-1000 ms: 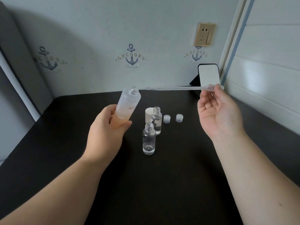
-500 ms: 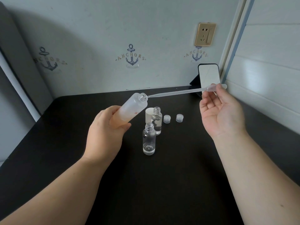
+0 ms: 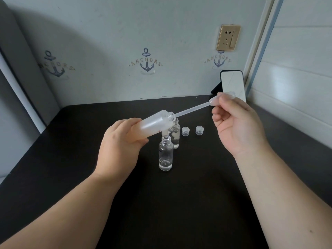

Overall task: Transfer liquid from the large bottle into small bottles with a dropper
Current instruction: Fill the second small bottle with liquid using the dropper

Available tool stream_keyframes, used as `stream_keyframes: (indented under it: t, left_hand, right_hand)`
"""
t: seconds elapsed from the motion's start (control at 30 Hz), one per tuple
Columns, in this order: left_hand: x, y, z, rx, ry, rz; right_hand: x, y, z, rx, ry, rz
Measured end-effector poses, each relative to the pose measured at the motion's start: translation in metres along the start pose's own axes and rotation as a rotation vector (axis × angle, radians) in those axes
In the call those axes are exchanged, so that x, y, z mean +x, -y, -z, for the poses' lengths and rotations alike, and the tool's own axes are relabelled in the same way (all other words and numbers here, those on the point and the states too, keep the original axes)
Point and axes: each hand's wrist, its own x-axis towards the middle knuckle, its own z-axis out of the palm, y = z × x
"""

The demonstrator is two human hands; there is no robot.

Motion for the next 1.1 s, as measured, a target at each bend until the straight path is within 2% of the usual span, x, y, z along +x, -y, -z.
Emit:
stream_keyframes:
  t: [0.27,0.5,0.9,1.1]
  left_hand:
    - [0.0,0.0,-0.001,0.008,0.014,-0.03]
    - [-0.001,-0.001,-0.001,0.005,0.011,-0.044]
    - [0.001,0.0,-0.002,0.028,0.019,-0.007]
    - [0.001,0.003,-0.003,0.019,-0.001,0.023]
  right_hand:
    - [-0.011,-0.009,-0.016,-0.172,0.122,-0.039]
    - [-0.013,-0.014,-0.02,-0.19,0.184,-0.075]
    - [-0.008,-0.009,-0.013,-0.134,0.129,-0.096]
    - [-0.003,-0.004,-0.004,0.022,0.027,-0.097]
